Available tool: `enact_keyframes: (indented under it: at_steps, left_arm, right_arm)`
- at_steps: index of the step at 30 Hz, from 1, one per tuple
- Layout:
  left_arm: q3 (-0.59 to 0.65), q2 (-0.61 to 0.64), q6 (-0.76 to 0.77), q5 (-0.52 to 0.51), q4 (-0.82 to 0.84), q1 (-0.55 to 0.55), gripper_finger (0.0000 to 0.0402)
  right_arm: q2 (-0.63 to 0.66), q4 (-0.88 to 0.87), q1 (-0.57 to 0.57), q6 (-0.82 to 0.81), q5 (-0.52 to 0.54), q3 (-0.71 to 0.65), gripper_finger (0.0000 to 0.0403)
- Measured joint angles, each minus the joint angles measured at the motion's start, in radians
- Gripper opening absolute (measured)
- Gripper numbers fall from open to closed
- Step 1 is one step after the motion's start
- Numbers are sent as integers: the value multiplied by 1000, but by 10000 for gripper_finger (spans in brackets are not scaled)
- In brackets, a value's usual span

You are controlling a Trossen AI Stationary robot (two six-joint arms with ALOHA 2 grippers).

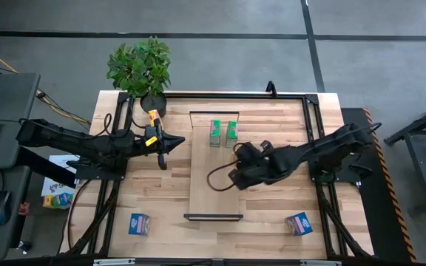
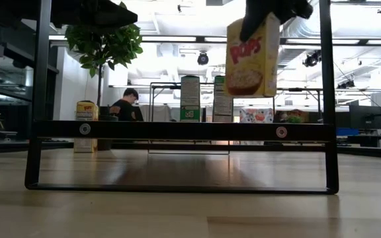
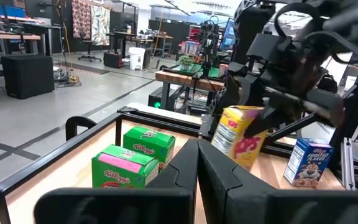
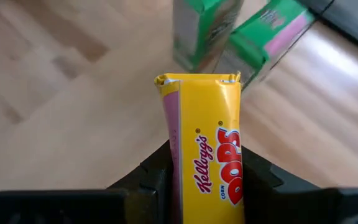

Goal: Stack cereal on shelf
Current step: Put the right yellow cereal box on the shelf

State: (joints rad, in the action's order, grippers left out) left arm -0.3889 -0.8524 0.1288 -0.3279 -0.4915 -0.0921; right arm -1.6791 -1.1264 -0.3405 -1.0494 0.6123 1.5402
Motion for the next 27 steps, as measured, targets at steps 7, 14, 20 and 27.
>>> enact_keyframes:
  at_steps: [7, 14, 20, 27]
  left_arm:
    - [0, 0, 0, 0, 0, 0, 0]
    - [0, 0, 1, 0, 0, 0, 0]
    - [0, 0, 0, 0, 0, 0, 0]
    - [0, 0, 19, 1, 0, 0, 0]
  right_arm:
    - [-154, -79, 8, 38, 23, 135, 115]
    - [-185, -90, 59, 88, -59, 94, 115]
    - [-180, -48, 87, 139, -59, 93, 115]
    - [-180, -26, 120, 109, -64, 93, 115]
